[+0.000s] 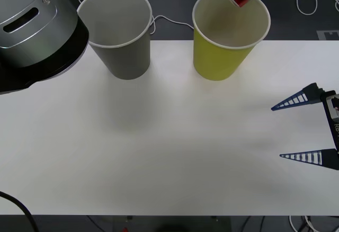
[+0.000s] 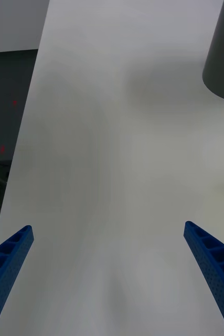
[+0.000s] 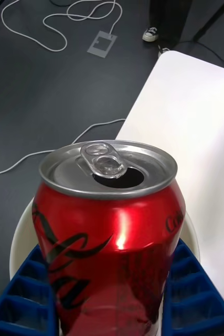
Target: Put the can into the green bin and the plastic bottle into the gray bin
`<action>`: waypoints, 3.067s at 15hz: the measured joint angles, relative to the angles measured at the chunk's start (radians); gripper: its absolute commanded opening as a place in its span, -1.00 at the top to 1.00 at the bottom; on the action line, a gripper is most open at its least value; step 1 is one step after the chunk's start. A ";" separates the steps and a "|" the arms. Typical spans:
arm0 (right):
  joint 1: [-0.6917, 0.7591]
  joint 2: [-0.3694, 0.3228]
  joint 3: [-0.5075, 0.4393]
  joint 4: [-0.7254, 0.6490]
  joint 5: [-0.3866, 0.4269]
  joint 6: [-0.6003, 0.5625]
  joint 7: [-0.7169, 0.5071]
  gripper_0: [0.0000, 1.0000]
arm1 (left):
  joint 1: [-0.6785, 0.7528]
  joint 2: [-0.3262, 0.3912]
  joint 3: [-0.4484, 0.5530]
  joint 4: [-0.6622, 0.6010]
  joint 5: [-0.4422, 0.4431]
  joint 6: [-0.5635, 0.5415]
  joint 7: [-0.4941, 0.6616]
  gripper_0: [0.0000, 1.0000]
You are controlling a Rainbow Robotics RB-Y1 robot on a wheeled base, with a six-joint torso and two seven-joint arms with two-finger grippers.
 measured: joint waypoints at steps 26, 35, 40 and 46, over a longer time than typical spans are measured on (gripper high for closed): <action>0.000 0.000 0.000 0.000 0.000 0.000 0.000 -1.00 | 0.605 0.771 0.440 -0.836 0.286 -0.323 -0.297 -1.00; 0.000 0.000 0.000 0.000 0.000 0.000 0.000 -1.00 | 1.066 0.851 0.788 -0.973 0.308 -0.382 -0.630 -1.00; 0.000 0.000 0.000 0.000 0.000 0.000 0.000 -1.00 | 1.305 0.875 0.935 -0.991 0.303 -0.392 -0.843 -1.00; 0.000 0.000 0.000 0.000 0.000 0.000 0.000 -1.00 | 1.501 0.875 1.058 -0.990 0.311 -0.443 -1.062 -1.00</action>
